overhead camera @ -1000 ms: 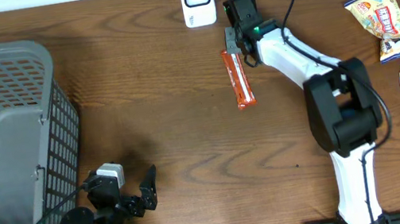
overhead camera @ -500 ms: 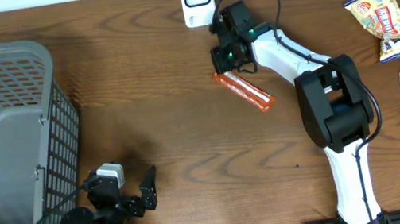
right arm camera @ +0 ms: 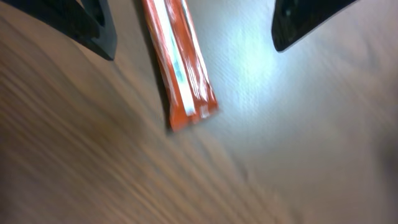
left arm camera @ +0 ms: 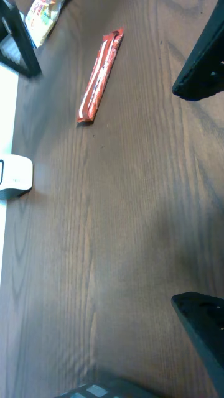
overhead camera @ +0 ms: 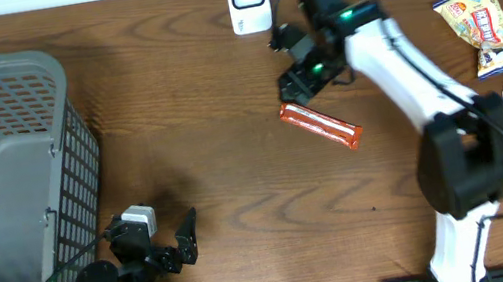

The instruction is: Scan the item barcode

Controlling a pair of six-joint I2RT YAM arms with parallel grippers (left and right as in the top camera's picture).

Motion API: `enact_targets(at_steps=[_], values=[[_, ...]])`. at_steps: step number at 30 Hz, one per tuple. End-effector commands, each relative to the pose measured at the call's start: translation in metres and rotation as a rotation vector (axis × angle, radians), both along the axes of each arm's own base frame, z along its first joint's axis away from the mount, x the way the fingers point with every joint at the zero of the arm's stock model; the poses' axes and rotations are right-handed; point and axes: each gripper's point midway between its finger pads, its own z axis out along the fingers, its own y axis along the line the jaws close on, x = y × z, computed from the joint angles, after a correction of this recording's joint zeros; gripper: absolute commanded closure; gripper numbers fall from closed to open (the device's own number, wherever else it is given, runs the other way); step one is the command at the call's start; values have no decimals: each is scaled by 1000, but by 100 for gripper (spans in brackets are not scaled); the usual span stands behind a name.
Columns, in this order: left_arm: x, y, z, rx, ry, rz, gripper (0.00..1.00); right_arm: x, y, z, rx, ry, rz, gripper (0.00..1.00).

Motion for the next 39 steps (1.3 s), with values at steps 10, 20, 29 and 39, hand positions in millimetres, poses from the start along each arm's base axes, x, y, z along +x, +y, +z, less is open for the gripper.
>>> enact_targets(at_steps=[10, 20, 29, 39], values=[[0, -1, 3, 8, -14, -5, 2, -26, -43, -70, 19, 244, 62, 39], [0, -1, 3, 8, -14, -5, 2, -59, -55, -115, -130, 420, 82, 55], [0, -1, 3, 8, -14, -5, 2, -86, -89, -177, -313, 554, 59, 71], [0, -1, 3, 8, -14, -5, 2, -81, -86, -200, -330, 579, -101, 99]])
